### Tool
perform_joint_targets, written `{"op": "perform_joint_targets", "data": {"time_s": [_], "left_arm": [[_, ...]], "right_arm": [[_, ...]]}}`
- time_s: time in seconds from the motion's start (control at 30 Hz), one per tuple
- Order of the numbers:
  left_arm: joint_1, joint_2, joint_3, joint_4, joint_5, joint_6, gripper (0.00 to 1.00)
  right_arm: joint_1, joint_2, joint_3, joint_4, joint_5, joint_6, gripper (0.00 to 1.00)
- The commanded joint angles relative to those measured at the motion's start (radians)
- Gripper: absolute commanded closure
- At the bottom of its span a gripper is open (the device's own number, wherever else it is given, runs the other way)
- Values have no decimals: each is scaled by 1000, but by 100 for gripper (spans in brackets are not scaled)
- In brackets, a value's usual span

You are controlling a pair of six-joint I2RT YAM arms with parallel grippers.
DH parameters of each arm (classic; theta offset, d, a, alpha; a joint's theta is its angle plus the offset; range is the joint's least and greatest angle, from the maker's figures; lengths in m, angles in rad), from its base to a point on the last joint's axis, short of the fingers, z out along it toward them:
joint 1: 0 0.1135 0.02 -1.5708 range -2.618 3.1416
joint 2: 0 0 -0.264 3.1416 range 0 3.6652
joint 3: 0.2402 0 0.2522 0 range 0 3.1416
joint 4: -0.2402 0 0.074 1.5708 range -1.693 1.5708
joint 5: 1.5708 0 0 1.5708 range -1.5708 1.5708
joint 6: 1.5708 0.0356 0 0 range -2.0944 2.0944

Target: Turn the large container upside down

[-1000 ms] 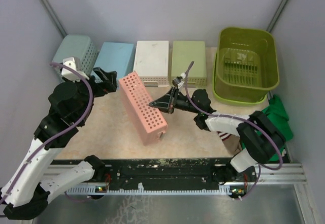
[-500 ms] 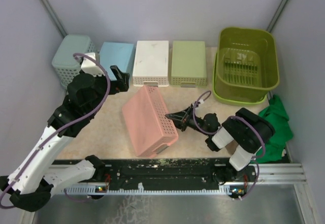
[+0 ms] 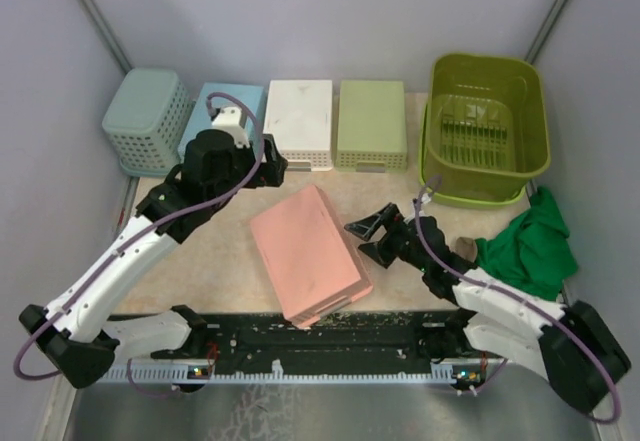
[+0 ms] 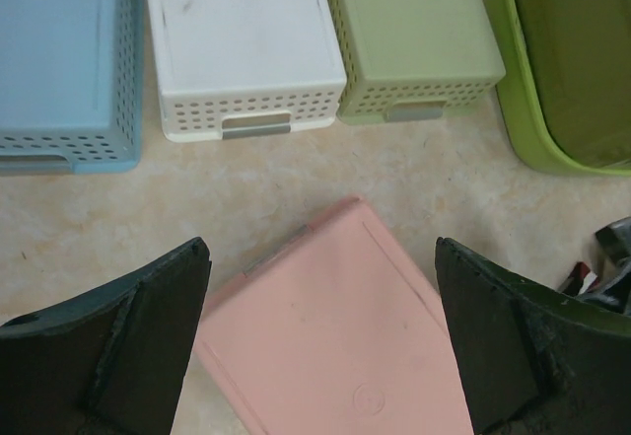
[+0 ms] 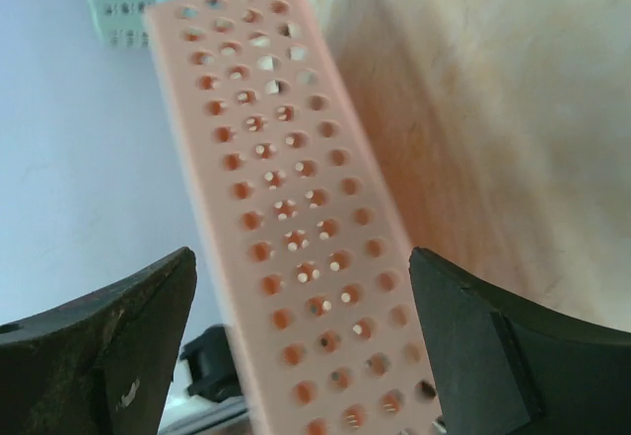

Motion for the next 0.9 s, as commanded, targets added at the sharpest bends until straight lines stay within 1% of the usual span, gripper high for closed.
{"op": "perform_joint_targets", "data": {"time_s": [0.0, 0.07, 0.13, 0.2, 0.27, 0.33, 0.47, 0.6, 0.7, 0.8, 0.87], "left_arm": [[5, 53, 6, -33, 87, -9, 0], [5, 76, 1, -44, 102, -23, 0], [5, 87, -6, -57, 117, -32, 0], [5, 89, -18, -72, 116, -38, 0], [5, 87, -28, -88, 114, -43, 0], [5, 80, -38, -107, 118, -49, 0], [5, 79, -33, -182, 136, -52, 0], [5, 70, -49, -221, 103, -65, 0], [6, 60, -74, -223, 107, -123, 0], [7, 37, -87, -240, 105, -154, 0], [8, 17, -88, -246, 90, -160, 0]], "right_arm": [[-23, -211, 118, -561, 258, -315, 11], [-40, -239, 157, -626, 264, -424, 11], [-50, -227, 215, -709, 270, -522, 11], [-50, -209, 276, -797, 300, -602, 11], [-50, -208, 313, -843, 300, -671, 11], [-50, -218, 338, -857, 234, -739, 11], [-50, -206, 371, -916, 57, -820, 11], [-50, -178, 348, -868, -145, -858, 10], [-42, -140, 306, -816, -255, -840, 11], [9, -119, 280, -774, -292, -822, 10], [55, -101, 269, -697, -312, -793, 10]]}}
